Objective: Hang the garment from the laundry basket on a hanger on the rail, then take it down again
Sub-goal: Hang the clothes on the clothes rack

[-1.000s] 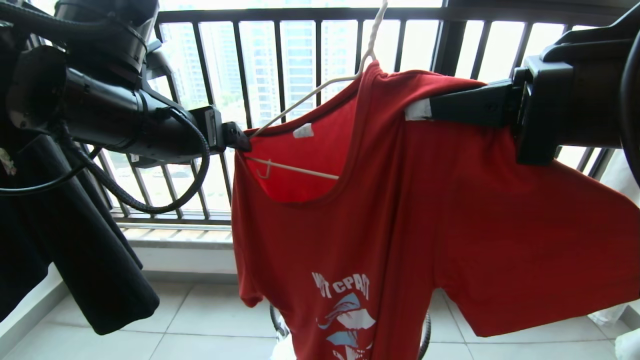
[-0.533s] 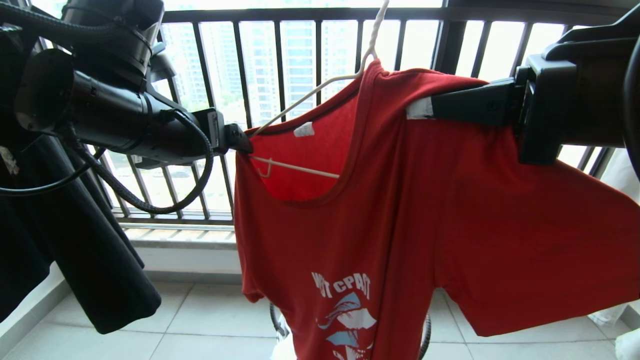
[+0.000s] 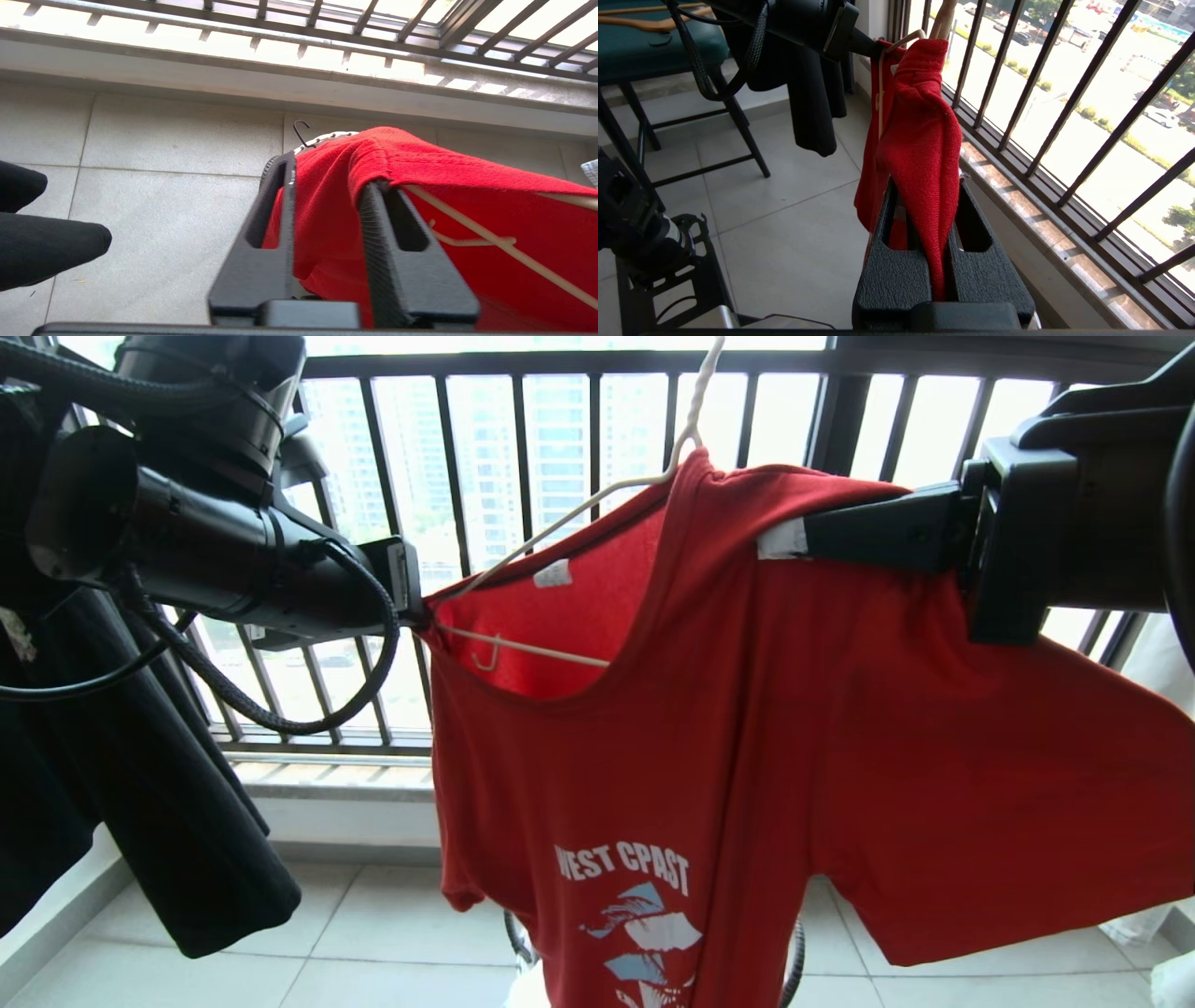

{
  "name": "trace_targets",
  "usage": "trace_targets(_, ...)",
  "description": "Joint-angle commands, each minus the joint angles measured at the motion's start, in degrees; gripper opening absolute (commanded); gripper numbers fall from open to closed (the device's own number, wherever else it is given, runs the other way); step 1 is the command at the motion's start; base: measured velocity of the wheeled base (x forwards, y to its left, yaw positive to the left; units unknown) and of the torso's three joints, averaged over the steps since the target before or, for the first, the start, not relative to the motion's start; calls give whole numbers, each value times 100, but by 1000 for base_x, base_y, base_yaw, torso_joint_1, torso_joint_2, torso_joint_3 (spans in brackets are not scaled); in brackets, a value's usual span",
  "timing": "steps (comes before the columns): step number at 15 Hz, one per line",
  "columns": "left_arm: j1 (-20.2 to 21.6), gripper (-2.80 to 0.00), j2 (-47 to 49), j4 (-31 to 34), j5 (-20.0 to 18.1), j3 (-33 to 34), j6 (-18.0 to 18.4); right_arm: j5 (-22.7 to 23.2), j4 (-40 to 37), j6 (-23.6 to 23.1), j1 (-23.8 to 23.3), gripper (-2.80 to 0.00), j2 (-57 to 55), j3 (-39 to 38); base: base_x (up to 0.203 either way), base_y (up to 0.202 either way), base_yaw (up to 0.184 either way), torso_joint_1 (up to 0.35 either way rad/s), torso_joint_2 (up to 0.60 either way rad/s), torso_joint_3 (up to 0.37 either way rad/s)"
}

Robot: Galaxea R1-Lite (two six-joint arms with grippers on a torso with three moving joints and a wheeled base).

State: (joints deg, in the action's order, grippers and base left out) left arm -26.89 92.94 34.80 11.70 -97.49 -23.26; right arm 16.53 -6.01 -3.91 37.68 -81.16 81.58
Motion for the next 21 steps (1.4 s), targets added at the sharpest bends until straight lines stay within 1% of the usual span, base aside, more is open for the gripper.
trace_targets(1,0,-280,-4,18,7,2,-12,8,-10,-4,2,-280,-36,-2,0,0,0,0,0,0)
trace_targets(13,0,-280,-77,18,6,-10,-40,-49,-5,-4,-6,-280,-75,-37,0,0,0,0,0,0)
trace_targets(18,-6,-280,-325,13,-45,-3,-56,-94,16,-13,-6,-280,-255,-78,0,0,0,0,0,0)
trace_targets(20,-62,-280,-401,18,-144,2,-64,-143,48,-22,-6,-280,-374,-63,0,0,0,0,0,0)
trace_targets(21,-78,-280,-460,18,-297,2,-104,-142,56,-22,-5,-280,-422,-72,0,0,0,0,0,0)
